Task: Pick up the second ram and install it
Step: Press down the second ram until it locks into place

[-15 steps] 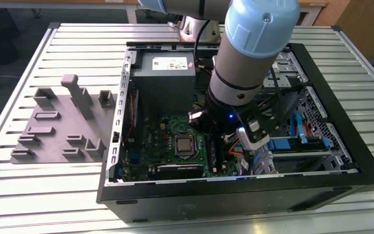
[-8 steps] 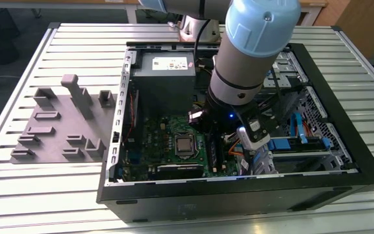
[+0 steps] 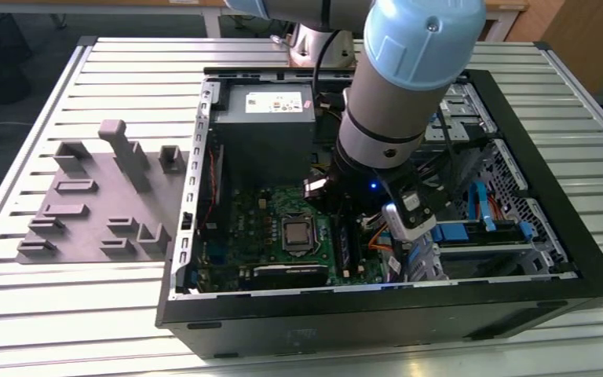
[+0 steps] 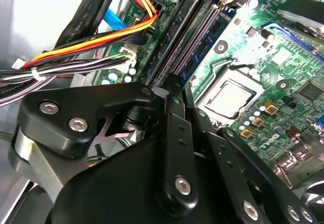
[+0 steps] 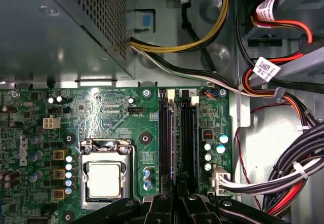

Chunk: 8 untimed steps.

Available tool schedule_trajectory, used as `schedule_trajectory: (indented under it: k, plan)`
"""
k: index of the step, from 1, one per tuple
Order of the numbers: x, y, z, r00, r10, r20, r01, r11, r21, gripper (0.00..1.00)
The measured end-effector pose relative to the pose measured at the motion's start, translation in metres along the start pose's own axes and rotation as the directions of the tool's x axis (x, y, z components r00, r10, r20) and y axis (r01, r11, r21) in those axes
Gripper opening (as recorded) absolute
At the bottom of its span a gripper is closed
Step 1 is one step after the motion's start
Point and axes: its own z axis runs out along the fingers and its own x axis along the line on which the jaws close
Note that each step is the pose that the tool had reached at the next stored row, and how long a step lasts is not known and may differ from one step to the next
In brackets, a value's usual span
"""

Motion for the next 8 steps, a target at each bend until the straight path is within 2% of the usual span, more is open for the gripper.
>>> schedule_trajectory:
  k: [8]
  plan:
    - [-0.0002, -0.0002, 0.0031, 1.0, 0.0, -0.0007, 0.0, 1.0, 0.0, 0.14]
